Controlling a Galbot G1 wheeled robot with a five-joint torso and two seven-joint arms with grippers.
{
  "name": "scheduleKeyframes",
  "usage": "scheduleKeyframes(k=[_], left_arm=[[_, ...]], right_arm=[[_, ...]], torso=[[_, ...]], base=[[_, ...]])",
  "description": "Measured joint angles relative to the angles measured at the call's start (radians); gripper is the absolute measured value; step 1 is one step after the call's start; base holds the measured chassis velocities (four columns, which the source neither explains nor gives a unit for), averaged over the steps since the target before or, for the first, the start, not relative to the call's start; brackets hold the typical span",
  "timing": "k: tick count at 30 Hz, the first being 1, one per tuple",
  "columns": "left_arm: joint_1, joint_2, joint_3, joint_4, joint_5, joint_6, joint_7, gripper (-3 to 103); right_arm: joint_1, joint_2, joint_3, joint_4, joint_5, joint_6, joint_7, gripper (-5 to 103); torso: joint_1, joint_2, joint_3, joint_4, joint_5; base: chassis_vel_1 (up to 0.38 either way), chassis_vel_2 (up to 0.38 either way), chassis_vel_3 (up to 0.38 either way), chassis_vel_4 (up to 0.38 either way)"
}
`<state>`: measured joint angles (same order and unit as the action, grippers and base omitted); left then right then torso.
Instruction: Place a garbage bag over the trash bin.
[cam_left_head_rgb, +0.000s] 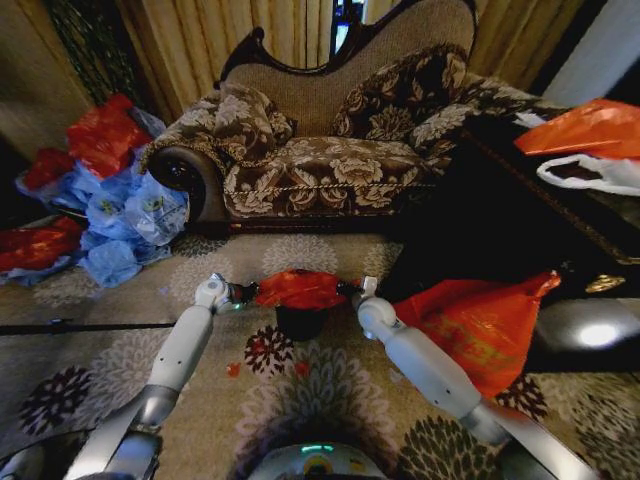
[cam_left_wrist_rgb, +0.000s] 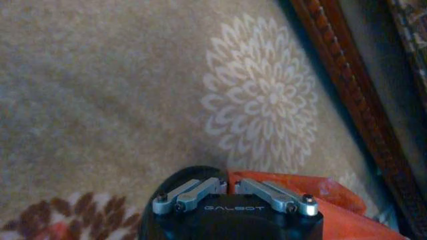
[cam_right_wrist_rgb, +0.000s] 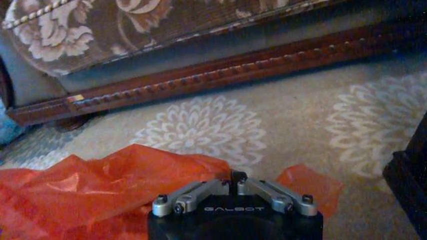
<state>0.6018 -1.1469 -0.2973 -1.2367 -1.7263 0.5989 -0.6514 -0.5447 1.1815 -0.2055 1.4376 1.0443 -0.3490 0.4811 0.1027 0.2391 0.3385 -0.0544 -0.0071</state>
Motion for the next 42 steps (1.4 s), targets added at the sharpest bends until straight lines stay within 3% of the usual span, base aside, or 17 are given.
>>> scheduleKeyframes(k=[17,28,42], left_arm=[[-0.064,-0.075,-0.019,0.084,0.078,-0.029,0.052,0],[-0.133,-0.120,-0.048,0.221,0.148,-0.048,0.089,0],[-0.080,-0.112,-0.027,0.226,0.185,-0.045,0.116,0]], right_arm=[[0.059,0.135,0.070,-0.210,-0.092,0.075,-0.072,0],[0.089,0.233,0.120,-0.406,-0.171,0.135,-0.145,0],[0.010,0.202,0.113,-0.362,-0.175,0.132,-0.162,0]], torso=[[0.000,0.000,0.000,0.0001,-0.0002],[0.000,0.000,0.000,-0.0002,0.0000],[0.000,0.000,0.000,-0.0002,0.0000]], base=[[0.000,0.000,0.000,0.000],[0.000,0.000,0.000,0.000],[0.000,0.000,0.000,0.000]])
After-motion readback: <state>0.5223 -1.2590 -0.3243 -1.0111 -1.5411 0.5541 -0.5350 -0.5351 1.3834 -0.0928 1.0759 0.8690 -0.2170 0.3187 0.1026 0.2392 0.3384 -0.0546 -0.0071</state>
